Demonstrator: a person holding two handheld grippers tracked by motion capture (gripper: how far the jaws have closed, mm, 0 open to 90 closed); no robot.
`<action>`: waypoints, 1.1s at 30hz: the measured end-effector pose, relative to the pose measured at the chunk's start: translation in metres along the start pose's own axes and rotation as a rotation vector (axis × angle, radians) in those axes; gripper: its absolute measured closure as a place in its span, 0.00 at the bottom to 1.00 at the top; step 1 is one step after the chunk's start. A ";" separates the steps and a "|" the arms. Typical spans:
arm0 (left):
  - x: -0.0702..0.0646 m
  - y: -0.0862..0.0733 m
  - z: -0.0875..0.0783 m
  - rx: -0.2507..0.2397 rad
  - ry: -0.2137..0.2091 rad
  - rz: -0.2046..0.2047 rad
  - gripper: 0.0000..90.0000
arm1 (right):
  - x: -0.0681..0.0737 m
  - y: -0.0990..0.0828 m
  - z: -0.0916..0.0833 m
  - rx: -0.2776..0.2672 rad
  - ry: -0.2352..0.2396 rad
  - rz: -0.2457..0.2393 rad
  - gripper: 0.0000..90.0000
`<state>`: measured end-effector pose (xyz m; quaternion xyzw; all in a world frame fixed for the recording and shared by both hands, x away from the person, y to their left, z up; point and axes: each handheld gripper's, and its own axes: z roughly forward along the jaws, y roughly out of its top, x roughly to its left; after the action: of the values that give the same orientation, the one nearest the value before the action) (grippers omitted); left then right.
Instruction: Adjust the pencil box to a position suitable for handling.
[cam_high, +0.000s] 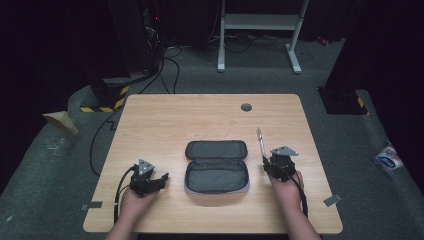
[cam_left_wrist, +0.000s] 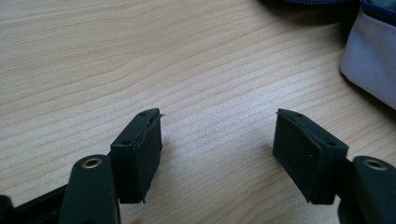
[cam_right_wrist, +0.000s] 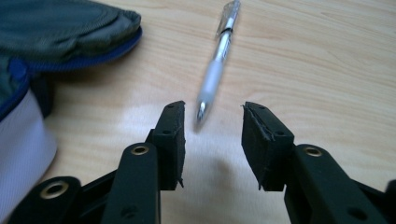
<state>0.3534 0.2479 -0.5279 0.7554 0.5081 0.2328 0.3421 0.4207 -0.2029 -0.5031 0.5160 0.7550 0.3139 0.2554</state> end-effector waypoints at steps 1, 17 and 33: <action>0.000 0.000 0.000 0.000 0.000 0.000 0.36 | 0.000 0.003 0.003 0.006 0.008 0.015 0.61; 0.000 0.000 0.000 -0.001 -0.001 0.001 0.36 | -0.007 0.022 0.038 0.072 0.010 0.055 0.68; 0.000 0.000 0.000 0.000 -0.002 0.002 0.36 | 0.003 0.010 0.022 0.086 -0.024 -0.004 0.89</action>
<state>0.3535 0.2481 -0.5279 0.7561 0.5072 0.2321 0.3423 0.4421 -0.1923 -0.5107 0.5288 0.7657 0.2743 0.2426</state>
